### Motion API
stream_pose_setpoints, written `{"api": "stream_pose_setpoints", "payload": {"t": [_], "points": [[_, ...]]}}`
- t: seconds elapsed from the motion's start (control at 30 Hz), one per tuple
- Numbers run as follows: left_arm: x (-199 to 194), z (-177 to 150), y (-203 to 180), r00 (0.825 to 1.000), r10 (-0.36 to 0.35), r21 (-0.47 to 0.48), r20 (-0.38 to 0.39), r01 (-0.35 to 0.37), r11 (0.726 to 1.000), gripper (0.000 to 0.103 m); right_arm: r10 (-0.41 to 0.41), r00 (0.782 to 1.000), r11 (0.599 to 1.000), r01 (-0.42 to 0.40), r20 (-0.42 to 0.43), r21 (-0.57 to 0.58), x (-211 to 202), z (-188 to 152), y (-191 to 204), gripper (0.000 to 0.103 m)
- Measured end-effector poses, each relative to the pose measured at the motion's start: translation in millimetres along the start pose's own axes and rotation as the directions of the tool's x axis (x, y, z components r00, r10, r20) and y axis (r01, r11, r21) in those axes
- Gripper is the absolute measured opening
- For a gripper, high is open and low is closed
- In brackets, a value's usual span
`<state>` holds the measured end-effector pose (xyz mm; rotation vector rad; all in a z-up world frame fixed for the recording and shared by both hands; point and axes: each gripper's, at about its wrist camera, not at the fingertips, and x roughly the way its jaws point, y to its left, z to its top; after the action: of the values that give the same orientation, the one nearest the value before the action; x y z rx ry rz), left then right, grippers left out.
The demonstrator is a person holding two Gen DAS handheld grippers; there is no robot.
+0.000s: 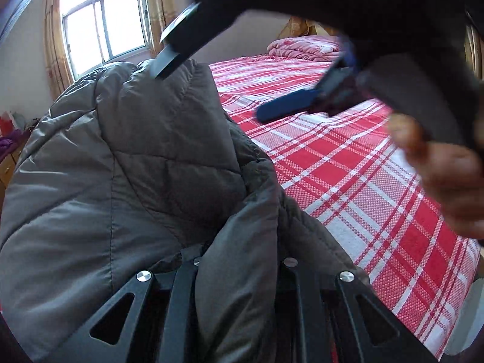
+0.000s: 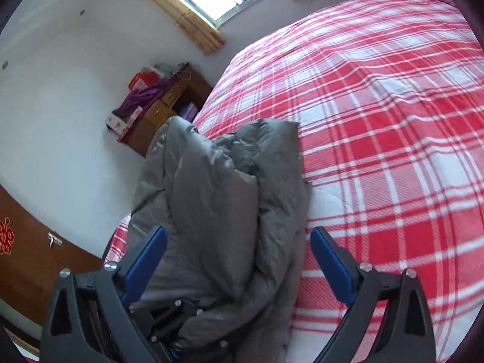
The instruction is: Fold large clothes
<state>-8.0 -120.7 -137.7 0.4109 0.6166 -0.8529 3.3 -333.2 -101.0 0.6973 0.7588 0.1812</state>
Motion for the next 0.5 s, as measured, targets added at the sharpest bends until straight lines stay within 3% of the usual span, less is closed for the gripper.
{"api": "stream_pose_setpoints", "payload": {"t": [0.03,0.07,0.13,0.23,0.37,0.43,0.5], "points": [[-3,0,2,1.000,-0.004,-0.006,0.001,0.004,1.000,0.016,0.006,1.000,1.000,-0.006,-0.013,-0.010,6,1,3,0.093],[-6,2,5,1.000,-0.006,-0.009,-0.002,0.006,1.000,0.017,0.007,1.000,1.000,-0.007,-0.021,-0.025,11,1,5,0.071],[-15,2,8,0.999,-0.024,-0.006,-0.022,0.024,1.000,0.018,-0.042,0.997,0.997,0.038,-0.059,-0.073,27,2,11,0.037],[-41,-3,10,0.999,-0.016,0.062,-0.052,0.019,0.998,0.019,-0.053,0.994,0.997,0.048,-0.091,-0.062,40,-1,6,0.030],[-83,-21,9,0.998,0.050,0.204,-0.041,-0.041,0.978,0.020,-0.039,0.995,0.999,0.039,-0.096,-0.008,46,-7,-9,0.029],[-100,-25,18,0.998,0.050,0.190,-0.027,-0.044,0.981,0.020,-0.012,0.994,1.000,0.013,-0.107,0.007,48,-13,-12,0.028],[-108,-24,34,0.999,0.017,0.109,-0.030,-0.013,0.994,0.020,-0.009,0.993,1.000,0.007,-0.120,-0.015,52,-14,-6,0.026]]}}
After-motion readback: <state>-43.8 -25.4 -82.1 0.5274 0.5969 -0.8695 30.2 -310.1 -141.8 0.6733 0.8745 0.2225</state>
